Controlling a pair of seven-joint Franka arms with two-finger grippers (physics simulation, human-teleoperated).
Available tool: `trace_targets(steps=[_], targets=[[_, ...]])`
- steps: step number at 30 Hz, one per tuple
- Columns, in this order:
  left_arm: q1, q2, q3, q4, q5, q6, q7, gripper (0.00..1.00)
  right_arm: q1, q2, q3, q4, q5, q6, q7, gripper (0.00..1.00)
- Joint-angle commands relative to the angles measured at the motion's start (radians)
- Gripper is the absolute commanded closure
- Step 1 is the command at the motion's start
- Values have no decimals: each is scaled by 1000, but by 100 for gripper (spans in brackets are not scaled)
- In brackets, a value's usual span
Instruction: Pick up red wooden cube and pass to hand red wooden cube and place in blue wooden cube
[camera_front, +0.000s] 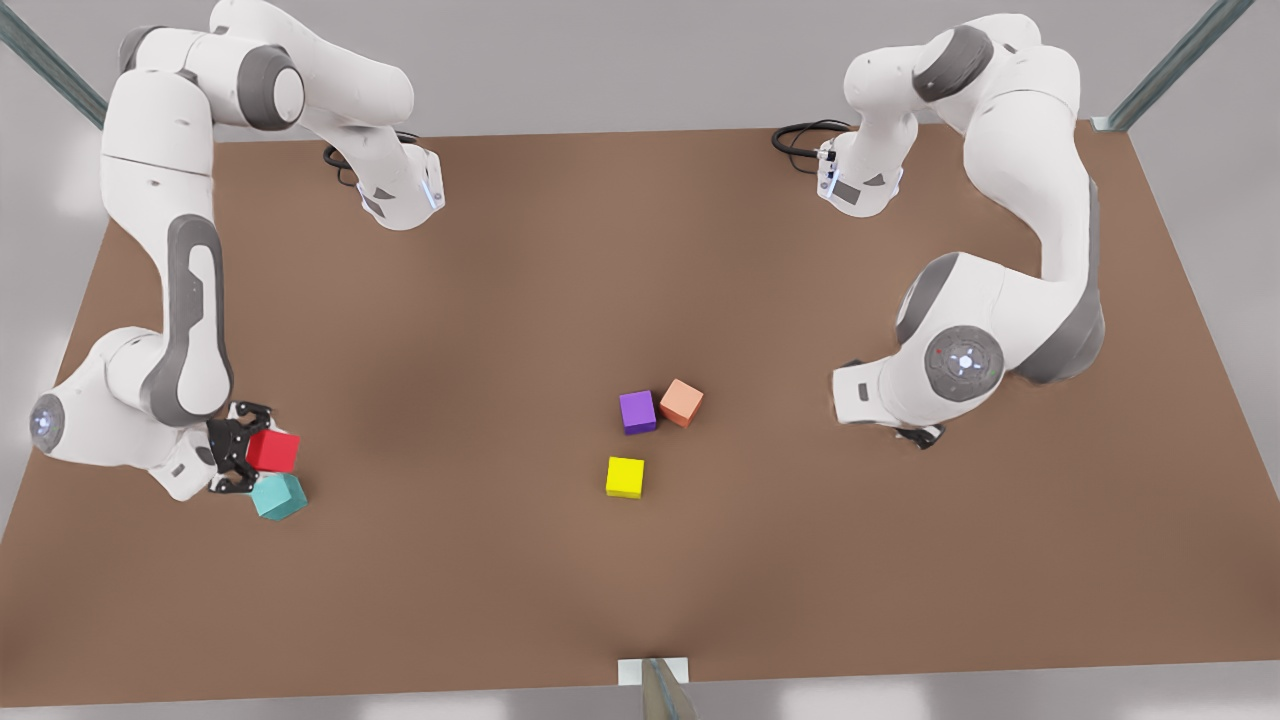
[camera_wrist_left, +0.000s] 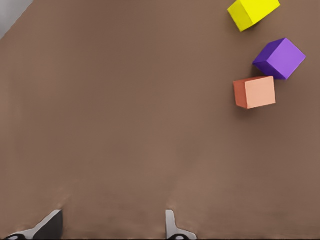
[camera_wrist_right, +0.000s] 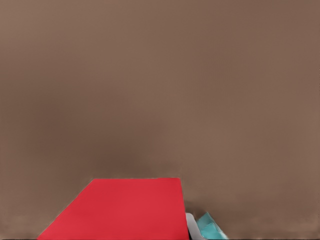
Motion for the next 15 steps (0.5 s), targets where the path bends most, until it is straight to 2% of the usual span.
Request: trace_targets(steps=[1,2,3,6,8,15], targets=[[-142,-240,390,-222,-240,-52,-427,0,2,0,-2,-5,-199,148,770,43],[-224,-369,555,-404,-372,131,-409,0,5,7,-1,-10,-200,203,871,43],[-215,-366,517,-373,-350,119,-412,0,10,21,3,-13,-200,269,966,43],[-227,-318,503,-341,-347,86,-417,0,24,55,4,-36,-189,396,1080,43],[-232,-278,486,-327,-344,91,-418,0,22,58,6,-59,-188,435,1082,43],[-216,-278,488,-301,-344,89,-415,0,13,116,6,-60,-185,508,1083,43]])
